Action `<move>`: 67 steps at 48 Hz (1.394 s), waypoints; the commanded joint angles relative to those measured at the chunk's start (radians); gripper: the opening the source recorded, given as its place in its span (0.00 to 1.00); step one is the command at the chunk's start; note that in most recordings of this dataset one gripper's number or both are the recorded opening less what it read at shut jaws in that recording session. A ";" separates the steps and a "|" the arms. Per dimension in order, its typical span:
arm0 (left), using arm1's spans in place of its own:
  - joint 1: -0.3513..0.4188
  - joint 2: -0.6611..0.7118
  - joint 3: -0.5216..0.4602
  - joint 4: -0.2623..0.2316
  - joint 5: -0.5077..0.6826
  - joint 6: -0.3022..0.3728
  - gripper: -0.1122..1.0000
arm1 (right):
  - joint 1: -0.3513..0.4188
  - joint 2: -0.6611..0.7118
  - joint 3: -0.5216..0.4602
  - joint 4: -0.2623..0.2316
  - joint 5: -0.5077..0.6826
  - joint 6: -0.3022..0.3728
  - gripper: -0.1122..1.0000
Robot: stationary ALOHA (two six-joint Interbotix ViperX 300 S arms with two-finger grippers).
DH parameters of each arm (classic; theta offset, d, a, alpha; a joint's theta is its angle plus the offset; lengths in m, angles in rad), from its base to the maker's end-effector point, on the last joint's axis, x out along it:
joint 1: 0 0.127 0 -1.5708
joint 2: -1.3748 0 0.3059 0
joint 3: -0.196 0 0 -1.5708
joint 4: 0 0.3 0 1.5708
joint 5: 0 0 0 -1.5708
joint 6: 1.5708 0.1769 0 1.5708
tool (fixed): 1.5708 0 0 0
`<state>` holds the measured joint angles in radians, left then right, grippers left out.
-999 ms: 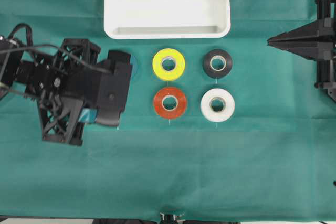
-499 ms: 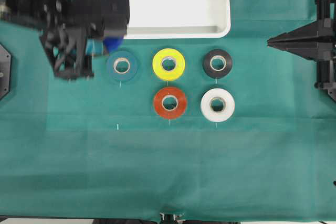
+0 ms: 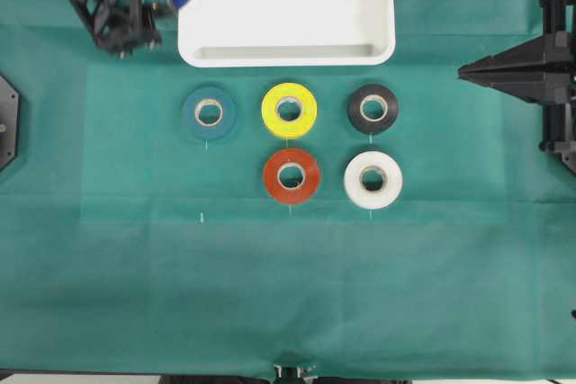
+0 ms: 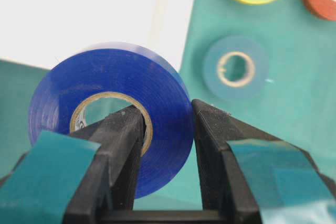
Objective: Place the tape from the fixed location into the white case.
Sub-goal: 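Lift the blue roll with the left gripper and carry it upward, then move the held blue roll over the white tray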
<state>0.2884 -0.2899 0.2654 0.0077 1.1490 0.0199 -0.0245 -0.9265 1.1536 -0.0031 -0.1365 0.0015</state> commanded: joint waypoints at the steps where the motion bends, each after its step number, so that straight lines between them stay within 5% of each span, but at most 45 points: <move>1: 0.011 -0.025 -0.015 0.003 -0.003 0.002 0.32 | -0.002 0.003 -0.026 -0.002 -0.005 0.000 0.11; 27: 0.009 0.051 -0.049 0.003 -0.035 0.003 0.32 | -0.002 0.000 -0.031 -0.002 0.008 -0.003 0.10; 67: 0.031 0.336 -0.394 0.003 -0.089 0.164 0.32 | -0.002 0.000 -0.043 -0.002 0.008 -0.003 0.10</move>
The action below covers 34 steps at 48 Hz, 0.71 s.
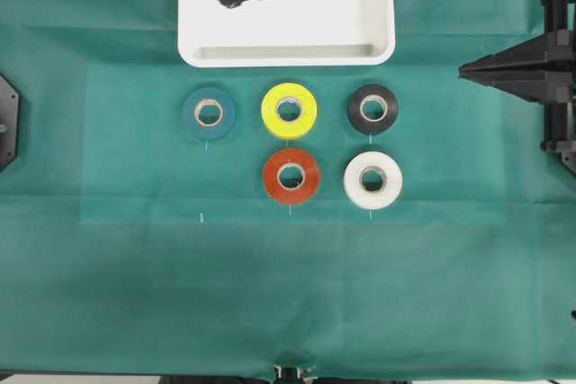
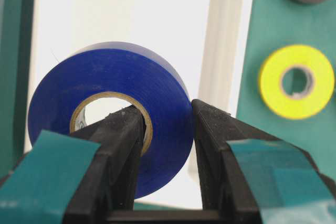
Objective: Place the tape from the fixed location into the white case.
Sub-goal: 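Move the held blue roll over the white tray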
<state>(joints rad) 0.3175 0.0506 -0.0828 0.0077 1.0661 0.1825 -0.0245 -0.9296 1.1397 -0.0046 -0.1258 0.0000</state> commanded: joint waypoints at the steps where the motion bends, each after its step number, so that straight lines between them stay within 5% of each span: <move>1: 0.002 0.000 -0.049 0.003 -0.008 0.002 0.32 | -0.002 0.003 -0.031 0.000 -0.003 -0.002 0.11; 34: -0.003 0.028 -0.067 0.003 -0.006 0.018 0.32 | -0.002 0.003 -0.029 -0.002 -0.003 -0.003 0.10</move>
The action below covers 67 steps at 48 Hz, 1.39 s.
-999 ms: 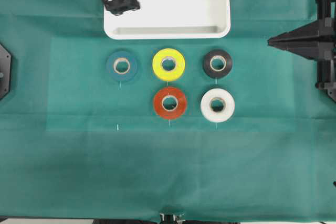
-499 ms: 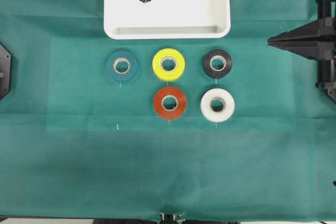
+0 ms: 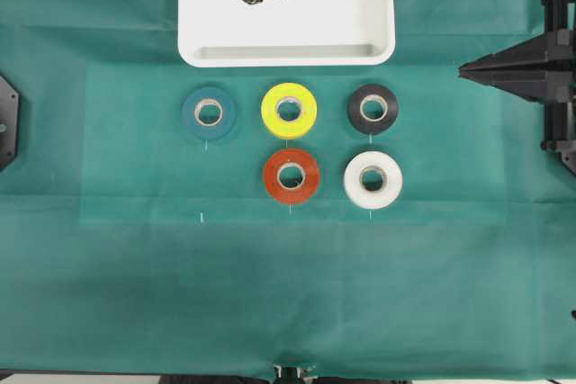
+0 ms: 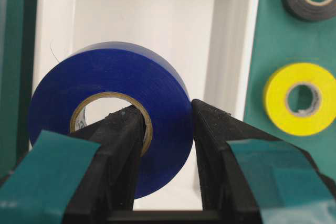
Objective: Place the tape from the fixed location into the white case.
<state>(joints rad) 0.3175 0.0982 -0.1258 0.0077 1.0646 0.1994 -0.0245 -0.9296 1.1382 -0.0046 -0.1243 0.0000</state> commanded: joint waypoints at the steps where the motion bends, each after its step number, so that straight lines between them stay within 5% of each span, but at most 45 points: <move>1: -0.005 -0.020 -0.023 0.003 -0.005 0.002 0.32 | -0.002 0.003 -0.029 -0.002 -0.005 -0.003 0.11; 32: -0.008 -0.018 0.006 0.003 -0.018 0.003 0.32 | -0.002 0.003 -0.029 -0.003 -0.005 -0.005 0.11; 67: 0.028 0.121 0.270 0.003 -0.364 0.005 0.32 | -0.002 0.006 -0.026 -0.003 -0.006 -0.008 0.11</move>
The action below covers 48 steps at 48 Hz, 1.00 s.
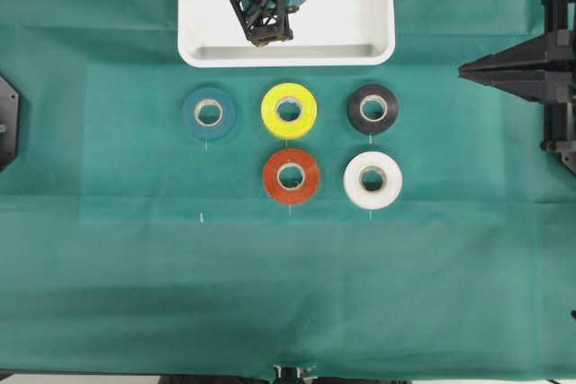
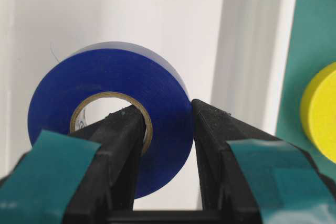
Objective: Place the tape from the fixed location into the white case.
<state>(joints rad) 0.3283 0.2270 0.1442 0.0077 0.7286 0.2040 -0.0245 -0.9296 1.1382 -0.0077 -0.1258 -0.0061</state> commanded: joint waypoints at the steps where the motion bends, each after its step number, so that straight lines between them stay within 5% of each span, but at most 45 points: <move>1: 0.020 -0.003 0.003 0.003 -0.034 0.000 0.32 | -0.002 0.006 -0.026 0.000 -0.005 -0.002 0.10; 48: 0.051 0.106 0.014 -0.002 -0.092 0.000 0.32 | -0.002 0.009 -0.025 -0.002 -0.005 -0.002 0.11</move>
<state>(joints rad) 0.3758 0.3543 0.1718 0.0077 0.6412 0.2040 -0.0245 -0.9265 1.1382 -0.0077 -0.1258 -0.0061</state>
